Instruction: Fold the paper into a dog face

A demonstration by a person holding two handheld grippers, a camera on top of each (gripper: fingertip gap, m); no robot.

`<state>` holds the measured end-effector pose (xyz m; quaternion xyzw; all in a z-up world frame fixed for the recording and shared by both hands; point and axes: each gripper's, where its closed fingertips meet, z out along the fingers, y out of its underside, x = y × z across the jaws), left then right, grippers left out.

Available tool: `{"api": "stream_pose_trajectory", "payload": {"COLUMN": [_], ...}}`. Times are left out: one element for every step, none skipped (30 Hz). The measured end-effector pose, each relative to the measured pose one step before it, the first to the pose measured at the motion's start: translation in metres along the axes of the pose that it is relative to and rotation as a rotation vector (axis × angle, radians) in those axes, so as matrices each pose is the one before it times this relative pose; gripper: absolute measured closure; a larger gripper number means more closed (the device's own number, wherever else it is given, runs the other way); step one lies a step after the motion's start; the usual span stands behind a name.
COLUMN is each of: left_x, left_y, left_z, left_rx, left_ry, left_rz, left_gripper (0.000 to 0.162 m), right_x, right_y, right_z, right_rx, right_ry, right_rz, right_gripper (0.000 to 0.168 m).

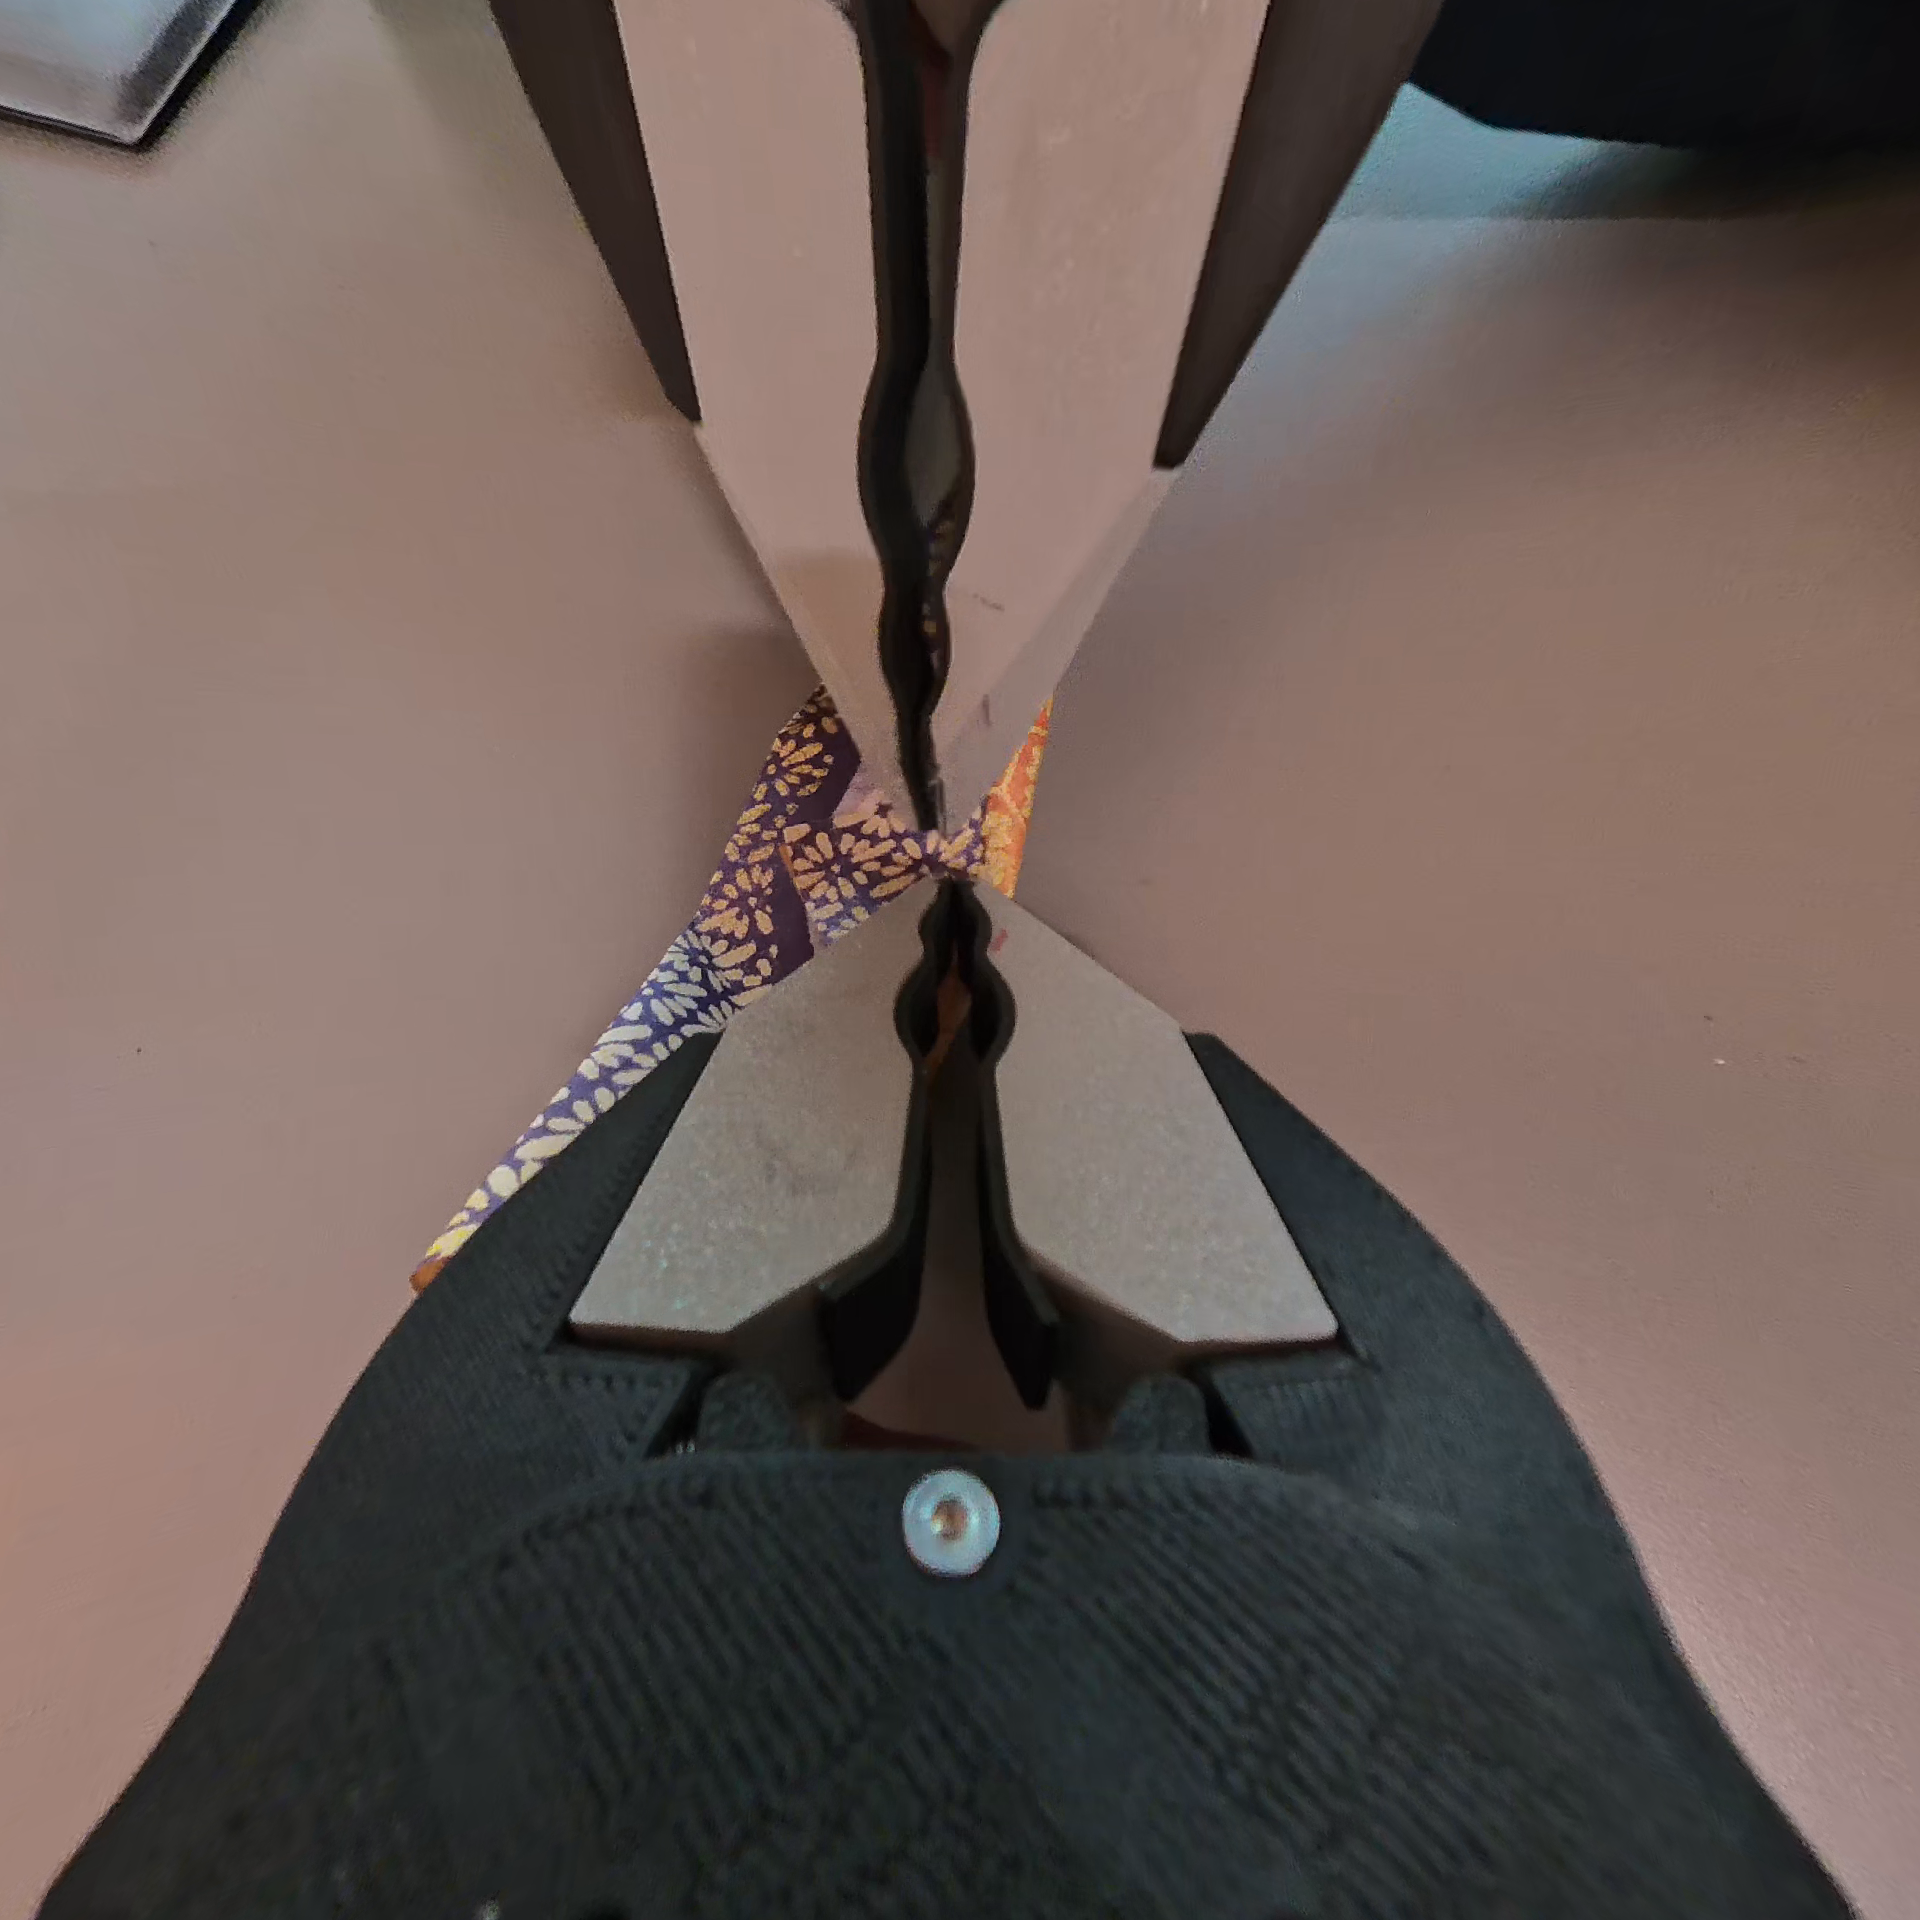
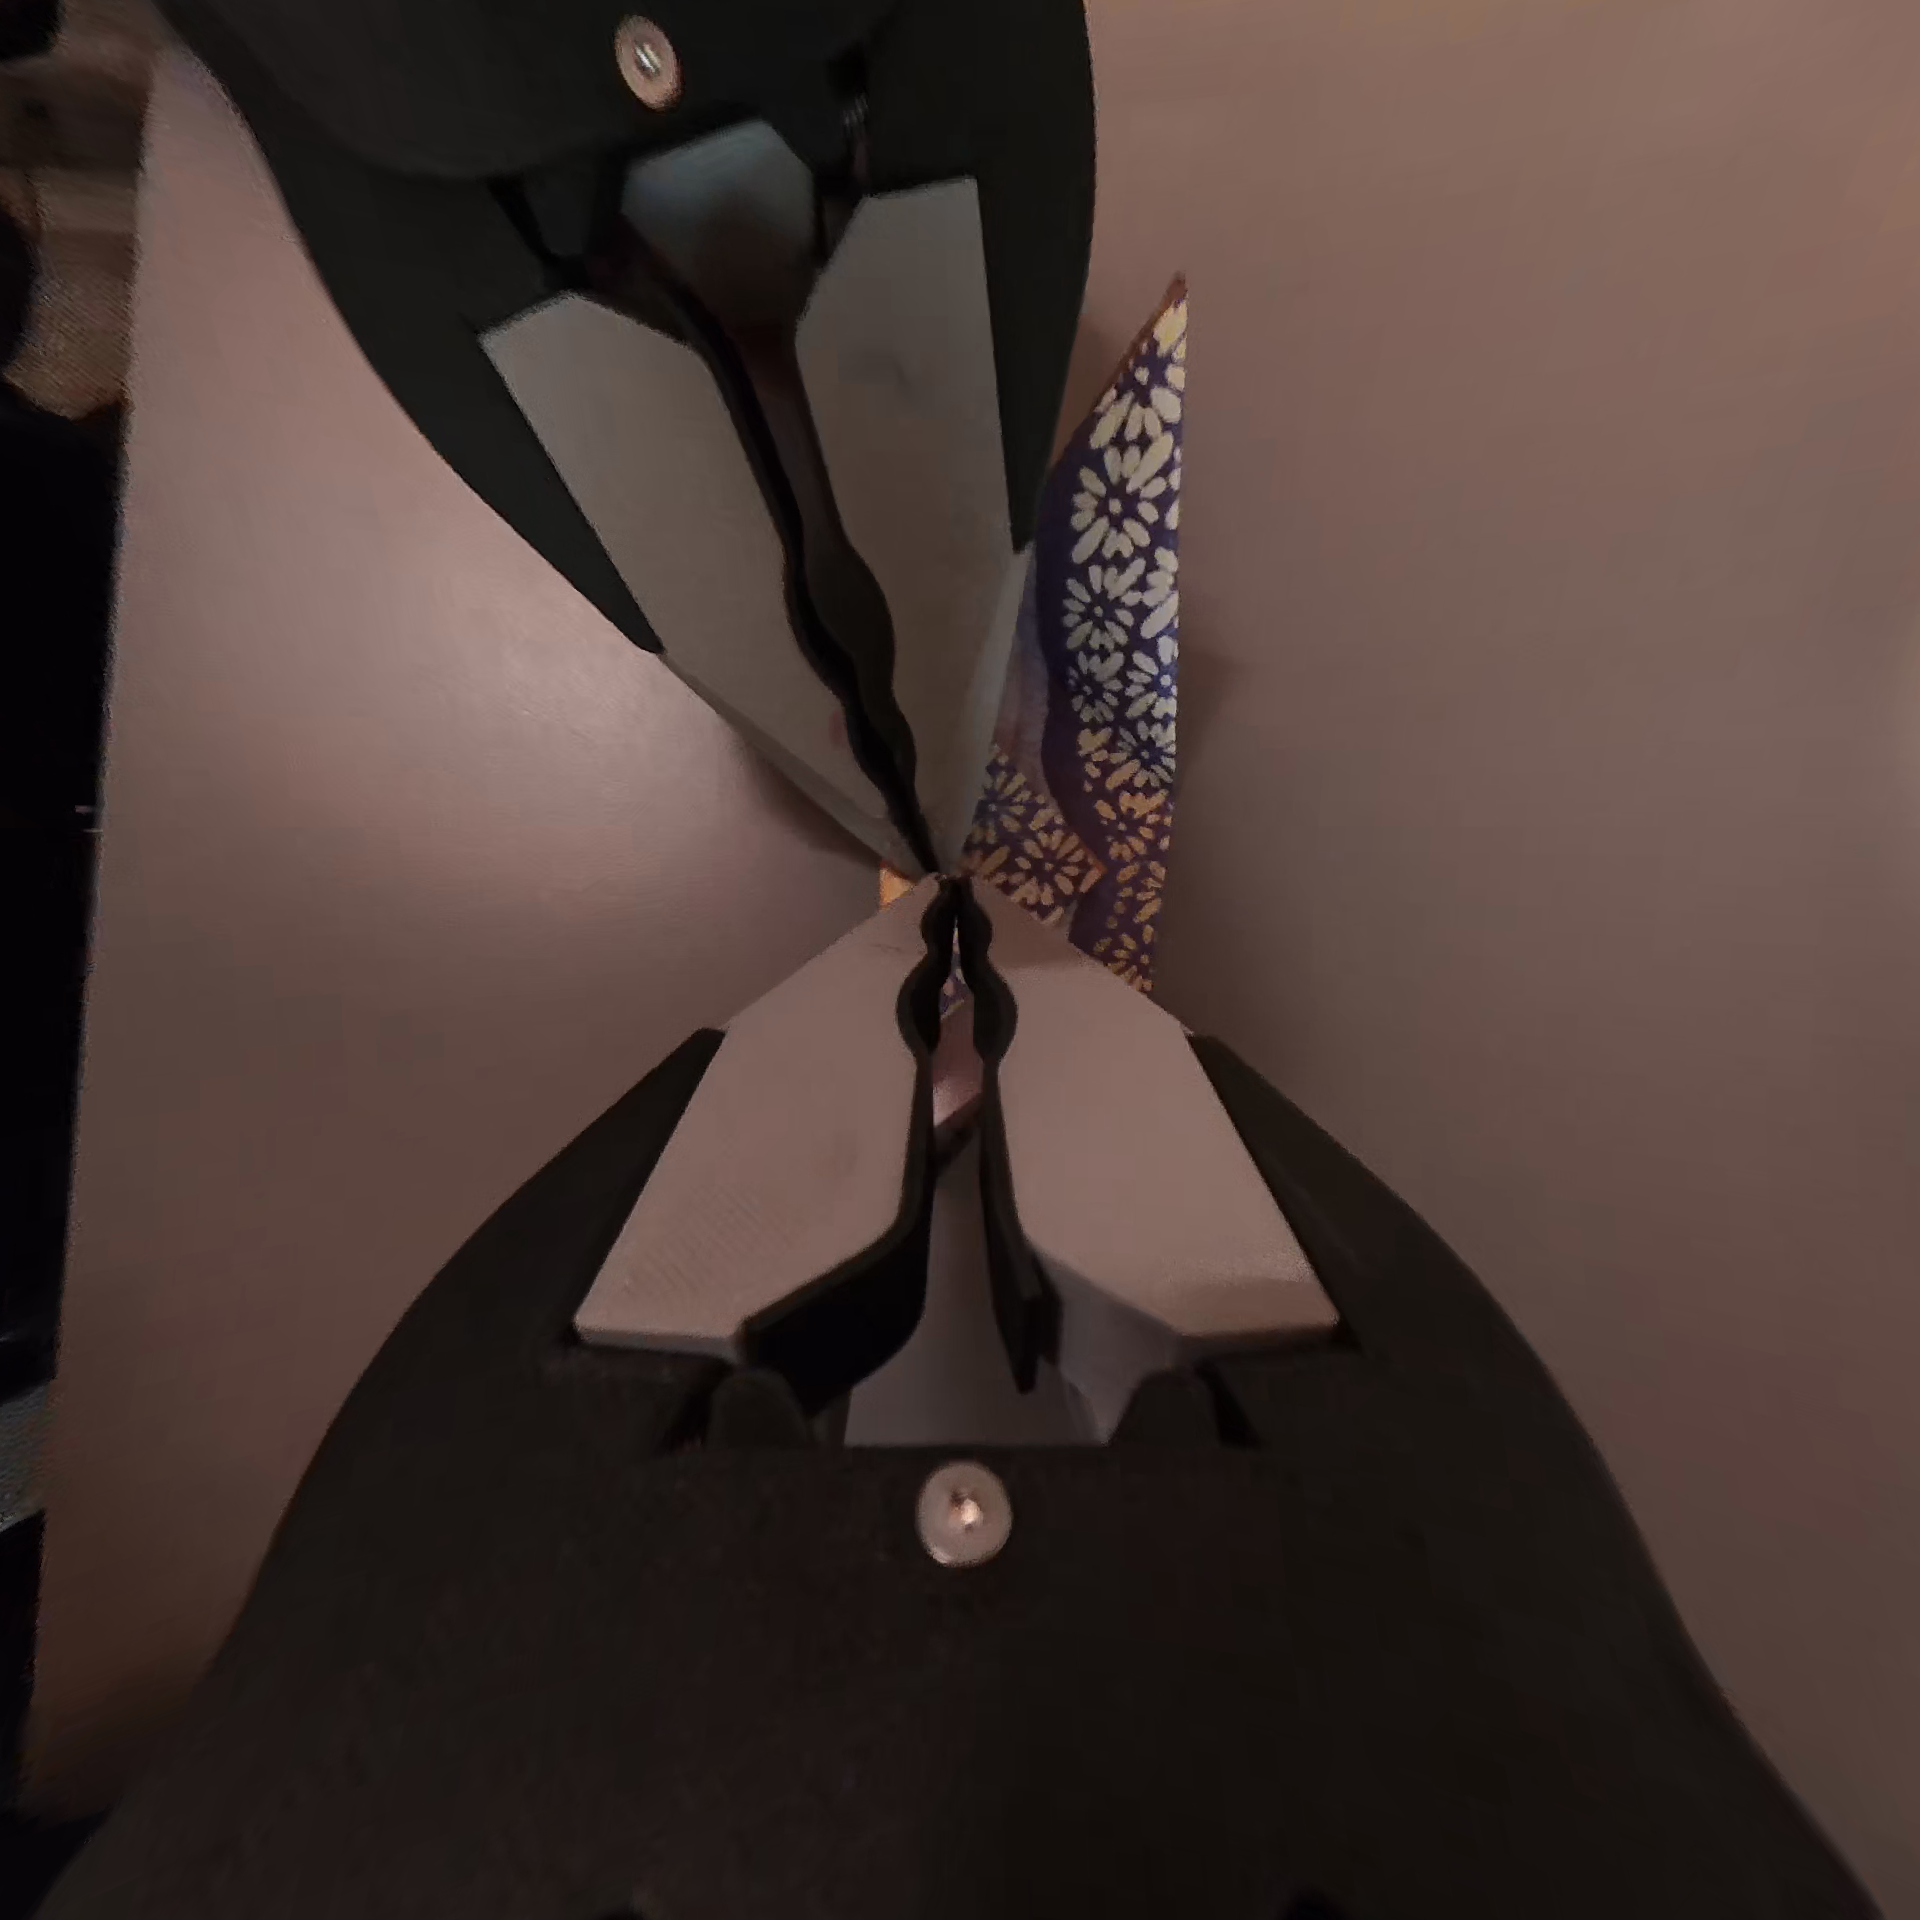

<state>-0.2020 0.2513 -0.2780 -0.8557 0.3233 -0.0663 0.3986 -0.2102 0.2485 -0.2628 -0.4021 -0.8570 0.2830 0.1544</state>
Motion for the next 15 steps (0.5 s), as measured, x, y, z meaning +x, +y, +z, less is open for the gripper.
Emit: {"api": "stream_pose_trajectory", "payload": {"left_x": [-0.00004,-0.00003,-0.00004,-0.00004,0.00005,-0.00002,0.00001,-0.00003,0.00003,-0.00004,0.00003,0.00004,-0.00005,0.00003,-0.00003], "left_y": [0.00000,-0.00008,0.00006,0.00001,0.00005,-0.00007,0.00000,0.00000,0.00000,0.00000,0.00000,0.00000,0.00000,0.00000,-0.00001], "left_z": [0.00003,-0.00004,-0.00001,0.00005,-0.00001,-0.00001,0.00003,0.00000,-0.00003,0.00000,0.00000,0.00000,0.00003,0.00005,-0.00003], "left_rx": [0.0000,0.0000,0.0000,0.0000,0.0000,0.0000,0.0000,0.0000,0.0000,0.0000,0.0000,0.0000,0.0000,0.0000,-0.0001], "left_ry": [0.0004,0.0005,0.0005,0.0007,0.0009,0.0010,0.0006,-0.0001,-0.0005,-0.0001,0.0002,0.0002,0.0004,0.0011,0.0016], "left_rz": [-0.0005,-0.0007,-0.0015,-0.0021,-0.0021,-0.0019,-0.0009,0.0002,0.0006,0.0002,-0.0001,-0.0003,-0.0004,-0.0022,-0.0036], "left_gripper": [0.162,0.162,0.162,0.162,0.162,0.162,0.162,0.162,0.162,0.162,0.162,0.162,0.162,0.162,0.162], "right_x": [-0.00222,-0.00140,-0.00155,-0.00219,-0.00154,-0.00029,0.00107,0.00234,0.00223,0.00090,-0.00002,-0.00027,-0.00097,-0.00054,-0.00040], "right_y": [-0.00247,-0.00158,-0.00058,0.00023,0.00085,0.00180,0.00279,0.00330,0.00332,0.00263,0.00054,-0.00046,-0.00022,-0.00004,0.00008], "right_z": [-0.00160,-0.00090,-0.00013,0.00057,0.00128,0.00187,0.00228,0.00231,0.00226,0.00175,0.00055,-0.00065,-0.00070,-0.00055,-0.00009], "right_rx": [0.0141,0.0073,-0.0002,-0.0056,-0.0103,-0.0160,-0.0214,-0.0232,-0.0219,-0.0156,-0.0025,0.0037,0.0019,0.0017,-0.0001], "right_ry": [-0.0107,-0.0027,-0.0024,-0.0052,-0.0010,0.0052,0.0113,0.0169,0.0144,0.0046,-0.0010,-0.0009,-0.0044,-0.0022,-0.0018], "right_rz": [-0.0040,-0.0085,-0.0112,-0.0117,-0.0106,-0.0087,-0.0060,-0.0029,0.0001,0.0016,0.0001,-0.0034,-0.0056,-0.0048,-0.0028], "right_gripper": [0.168,0.168,0.168,0.168,0.168,0.168,0.168,0.168,0.168,0.168,0.168,0.168,0.168,0.168,0.168]}}
